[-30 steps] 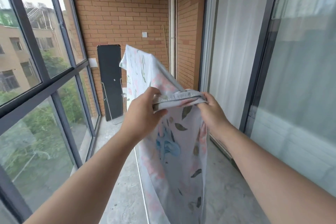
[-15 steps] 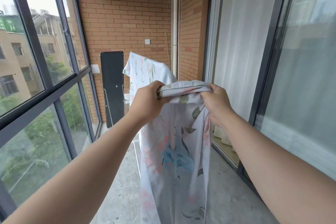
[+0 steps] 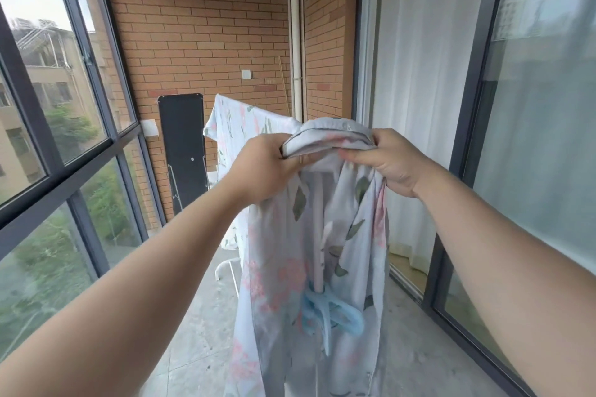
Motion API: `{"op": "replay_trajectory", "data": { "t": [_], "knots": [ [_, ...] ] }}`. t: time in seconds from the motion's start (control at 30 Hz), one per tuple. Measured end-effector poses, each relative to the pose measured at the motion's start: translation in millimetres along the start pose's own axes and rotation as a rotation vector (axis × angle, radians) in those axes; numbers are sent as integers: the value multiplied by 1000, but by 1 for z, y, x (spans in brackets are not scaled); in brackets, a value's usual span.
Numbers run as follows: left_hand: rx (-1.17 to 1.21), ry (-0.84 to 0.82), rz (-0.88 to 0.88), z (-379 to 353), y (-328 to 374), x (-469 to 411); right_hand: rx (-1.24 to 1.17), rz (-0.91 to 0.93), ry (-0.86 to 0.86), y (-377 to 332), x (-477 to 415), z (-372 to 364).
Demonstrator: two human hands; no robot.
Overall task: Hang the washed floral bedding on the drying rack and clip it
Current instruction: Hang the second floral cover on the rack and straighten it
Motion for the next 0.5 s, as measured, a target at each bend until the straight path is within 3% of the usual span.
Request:
{"op": "replay_trajectory", "data": {
  "t": [0.23,0.33,0.4,0.5],
  "knots": [
    [444,-40,188,-5,-19,-43,-194,19,-24,11,-53,-3],
    [562,-195,219,-13,-23,-56,-203,-6,-47,22,-83,3],
    [588,-295,215,-9,-28,-62,-219,12,-119,25,-97,6],
    [578,-344,252,3,-34,-67,-217,57,-379,23,-110,10]
  ]
}}
Point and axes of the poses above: each hand's wrist, its own x-axis away from the middle knuckle, its own z-axis out of the back of the hand, y = z × x, the point moved 2 cm from there along -x, towards the middle knuckle, and after that the axes turned 8 degrees about x, right-handed, at the moved point
